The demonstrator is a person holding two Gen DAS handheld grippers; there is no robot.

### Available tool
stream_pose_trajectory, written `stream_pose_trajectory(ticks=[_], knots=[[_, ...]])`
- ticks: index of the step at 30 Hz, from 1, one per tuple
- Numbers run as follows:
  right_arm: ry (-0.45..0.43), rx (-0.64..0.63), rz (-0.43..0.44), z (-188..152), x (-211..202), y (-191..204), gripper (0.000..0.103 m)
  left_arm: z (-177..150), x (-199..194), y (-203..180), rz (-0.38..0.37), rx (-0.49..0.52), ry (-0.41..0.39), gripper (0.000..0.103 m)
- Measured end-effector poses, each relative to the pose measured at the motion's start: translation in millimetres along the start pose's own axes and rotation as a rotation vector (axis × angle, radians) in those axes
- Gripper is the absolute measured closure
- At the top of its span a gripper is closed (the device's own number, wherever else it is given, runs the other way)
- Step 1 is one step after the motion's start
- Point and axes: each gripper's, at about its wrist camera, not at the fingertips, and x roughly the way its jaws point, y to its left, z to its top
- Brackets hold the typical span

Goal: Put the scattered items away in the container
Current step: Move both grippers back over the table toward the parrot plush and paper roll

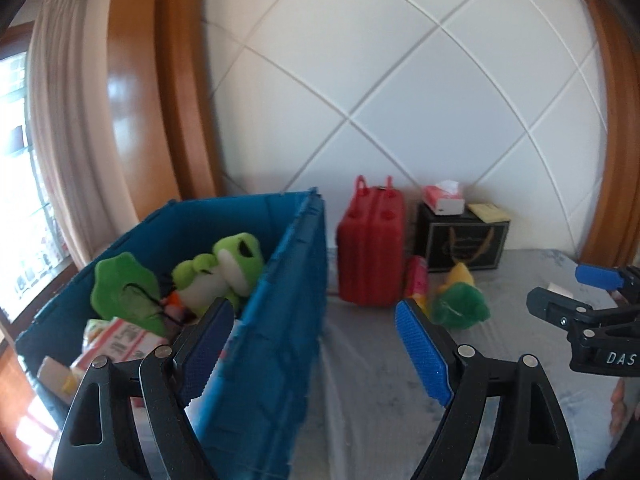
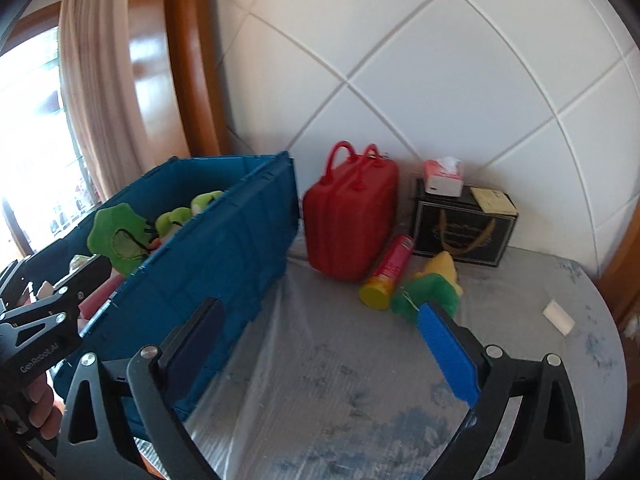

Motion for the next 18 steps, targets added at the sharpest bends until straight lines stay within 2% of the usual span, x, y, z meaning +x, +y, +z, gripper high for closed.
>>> stream_pose_trajectory(ticks=[4, 9, 15, 18], knots=[[0.024, 0.047, -0.048, -18.8, -8.6, -71.7, 0.002, -5.0, 21.9, -76.9, -0.085, 0.025, 0.047, 0.019], [0.072, 0.095, -0.11, -43.9, -12.7, -166.7, 0.002, -13.9, 55.7, -161.4, -0.12, 0.047, 0.118, 0.019], [0.144, 0.187, -0.197, -76.9, -12.1, -266.5, 0.002, -22.4, 94.4, -230.5, -0.151, 0.091, 0.212, 0.019], [0.169, 0.224, -0.231, -86.9, -9.9, -298.8, 0.002, -17.9, 114.9, -255.4, -0.167, 0.123, 0.232, 0.019]])
